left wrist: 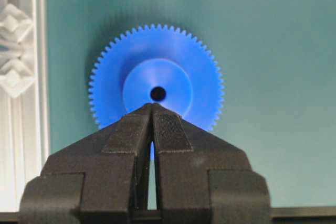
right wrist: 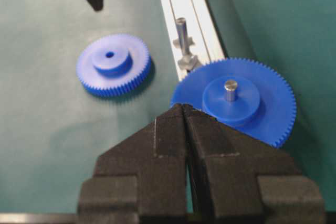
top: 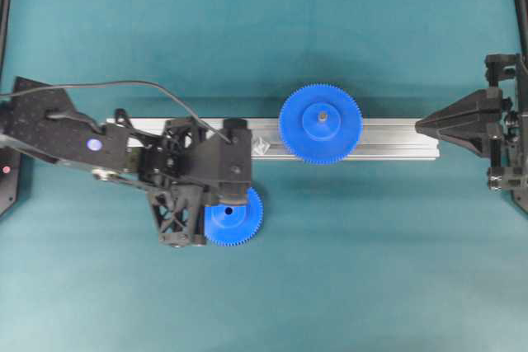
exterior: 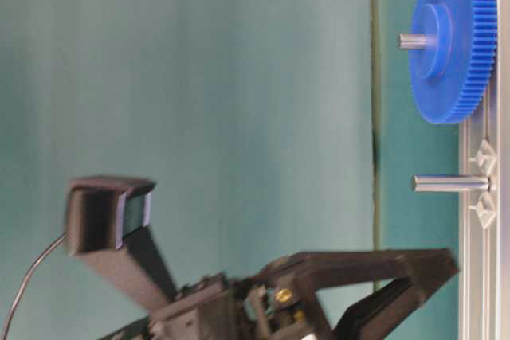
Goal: Find the location of the shaft and insert the small gear.
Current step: 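Lower the left gripper and straddle the small blue gear's hub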
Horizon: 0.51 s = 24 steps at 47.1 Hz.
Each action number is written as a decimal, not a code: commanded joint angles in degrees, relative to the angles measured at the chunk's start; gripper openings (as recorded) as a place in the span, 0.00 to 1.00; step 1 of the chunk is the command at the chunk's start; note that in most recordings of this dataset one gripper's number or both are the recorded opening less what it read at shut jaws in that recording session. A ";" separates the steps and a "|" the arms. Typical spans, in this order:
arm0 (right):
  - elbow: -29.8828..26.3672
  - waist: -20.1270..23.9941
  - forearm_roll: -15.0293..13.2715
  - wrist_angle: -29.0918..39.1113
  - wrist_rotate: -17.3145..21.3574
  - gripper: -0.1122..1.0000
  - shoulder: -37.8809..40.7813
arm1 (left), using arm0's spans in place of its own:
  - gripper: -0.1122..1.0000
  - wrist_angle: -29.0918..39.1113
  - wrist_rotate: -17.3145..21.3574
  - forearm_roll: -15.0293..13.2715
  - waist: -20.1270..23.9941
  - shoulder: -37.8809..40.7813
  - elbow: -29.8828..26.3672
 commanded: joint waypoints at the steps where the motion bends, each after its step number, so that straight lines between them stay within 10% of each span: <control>1: -0.44 -0.26 0.00 -0.26 0.88 0.11 0.09 | 0.10 -0.09 0.62 0.18 -0.26 0.00 -1.67; 24: 0.70 -0.26 0.00 1.05 1.23 0.11 -2.90 | 0.10 2.90 1.76 0.18 -0.88 3.96 -4.48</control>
